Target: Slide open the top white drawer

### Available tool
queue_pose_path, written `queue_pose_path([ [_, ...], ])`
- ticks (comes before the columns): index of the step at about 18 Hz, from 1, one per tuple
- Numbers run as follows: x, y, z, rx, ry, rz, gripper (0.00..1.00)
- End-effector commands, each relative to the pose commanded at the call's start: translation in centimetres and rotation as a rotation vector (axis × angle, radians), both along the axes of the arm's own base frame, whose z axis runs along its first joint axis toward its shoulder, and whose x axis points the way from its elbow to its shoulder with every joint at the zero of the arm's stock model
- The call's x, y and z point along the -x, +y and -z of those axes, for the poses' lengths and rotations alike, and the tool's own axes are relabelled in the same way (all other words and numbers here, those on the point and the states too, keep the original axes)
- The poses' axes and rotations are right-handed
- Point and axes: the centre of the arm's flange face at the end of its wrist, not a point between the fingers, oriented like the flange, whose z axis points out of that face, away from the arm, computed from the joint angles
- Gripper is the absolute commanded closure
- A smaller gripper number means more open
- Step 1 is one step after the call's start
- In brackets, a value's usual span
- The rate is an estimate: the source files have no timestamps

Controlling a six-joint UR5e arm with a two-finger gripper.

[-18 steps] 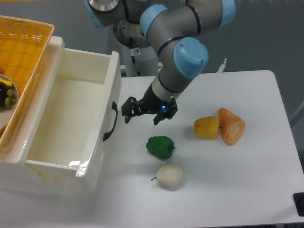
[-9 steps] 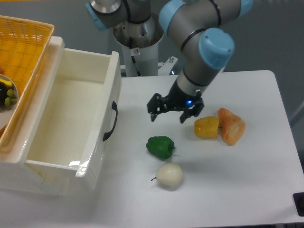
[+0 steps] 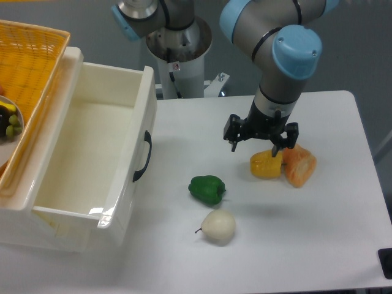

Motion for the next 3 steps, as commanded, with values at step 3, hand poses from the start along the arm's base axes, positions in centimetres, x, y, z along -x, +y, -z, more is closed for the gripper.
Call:
queue_pose_path([
  [3,0.11,-0.26,-0.25,-0.004,0.009,0.012,0.0],
])
